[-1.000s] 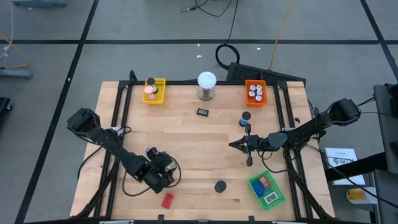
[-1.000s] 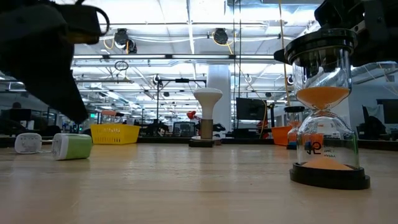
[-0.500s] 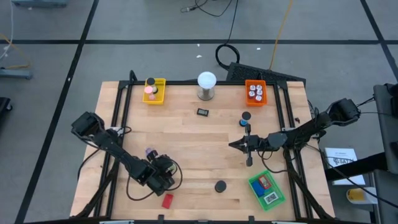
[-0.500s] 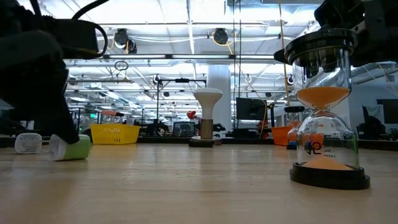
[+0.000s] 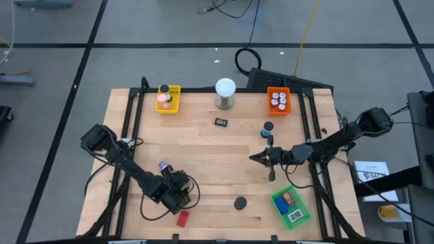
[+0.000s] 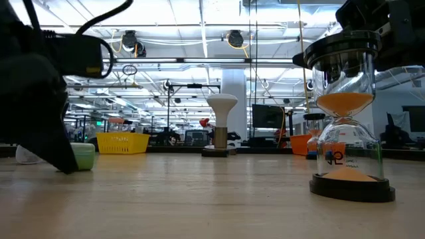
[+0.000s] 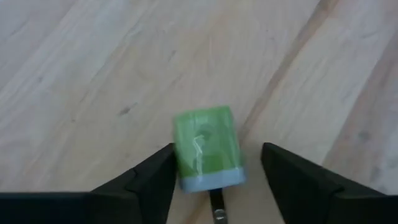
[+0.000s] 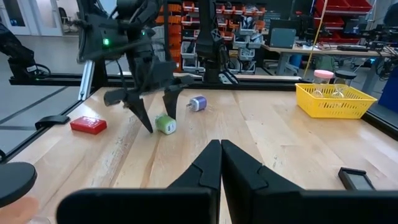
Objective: Pick & Place Office items
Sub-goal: Put the green charger adaptor into the orange bin
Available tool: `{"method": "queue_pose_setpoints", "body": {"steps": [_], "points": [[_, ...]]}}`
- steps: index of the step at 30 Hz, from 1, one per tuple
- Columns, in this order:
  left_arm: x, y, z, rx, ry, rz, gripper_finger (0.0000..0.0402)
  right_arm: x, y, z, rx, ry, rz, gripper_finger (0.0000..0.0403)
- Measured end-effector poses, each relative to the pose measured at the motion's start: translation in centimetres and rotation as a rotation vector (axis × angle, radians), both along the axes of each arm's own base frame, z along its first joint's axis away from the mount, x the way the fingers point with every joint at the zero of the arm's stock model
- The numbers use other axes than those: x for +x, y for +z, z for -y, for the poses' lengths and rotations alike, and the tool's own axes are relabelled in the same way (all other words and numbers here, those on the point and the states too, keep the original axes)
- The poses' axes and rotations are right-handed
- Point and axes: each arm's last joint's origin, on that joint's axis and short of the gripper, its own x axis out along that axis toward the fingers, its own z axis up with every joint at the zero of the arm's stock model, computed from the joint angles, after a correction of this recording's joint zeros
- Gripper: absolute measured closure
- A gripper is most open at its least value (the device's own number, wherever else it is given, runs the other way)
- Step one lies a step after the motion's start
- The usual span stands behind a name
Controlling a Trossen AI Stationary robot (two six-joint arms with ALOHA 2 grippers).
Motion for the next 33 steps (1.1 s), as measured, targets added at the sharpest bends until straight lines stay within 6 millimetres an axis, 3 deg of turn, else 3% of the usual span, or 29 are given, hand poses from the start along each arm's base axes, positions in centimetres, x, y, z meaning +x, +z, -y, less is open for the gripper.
{"method": "queue_pose_setpoints", "body": {"steps": [7,13,18,24,29,33], "points": [[0.1,0.1,0.1,0.027,-0.046,-0.008,0.0257,0.0,0.0,0.0,0.000,0.003,0.000,0.0399],[0.9,2.5,-1.0,0.035,-0.104,-0.025,0.0257,0.0,0.0,0.0,0.000,0.003,0.001,0.0399],[2.8,5.5,-3.7,-0.005,-0.198,-0.157,0.0257,0.0,0.0,0.0,0.000,0.003,0.001,0.0399],[5.3,7.8,-8.4,-0.130,-0.335,-0.380,0.0257,0.0,0.0,0.0,-0.001,0.003,0.001,0.0399],[6.4,8.5,-11.8,-0.196,-0.357,-0.536,0.0257,0.0,0.0,0.0,-0.008,0.003,-0.005,0.0399],[7.3,7.4,-13.4,-0.266,-0.361,-0.615,0.0257,0.0,-0.1,0.0,-0.010,0.003,-0.007,0.0399]]}}
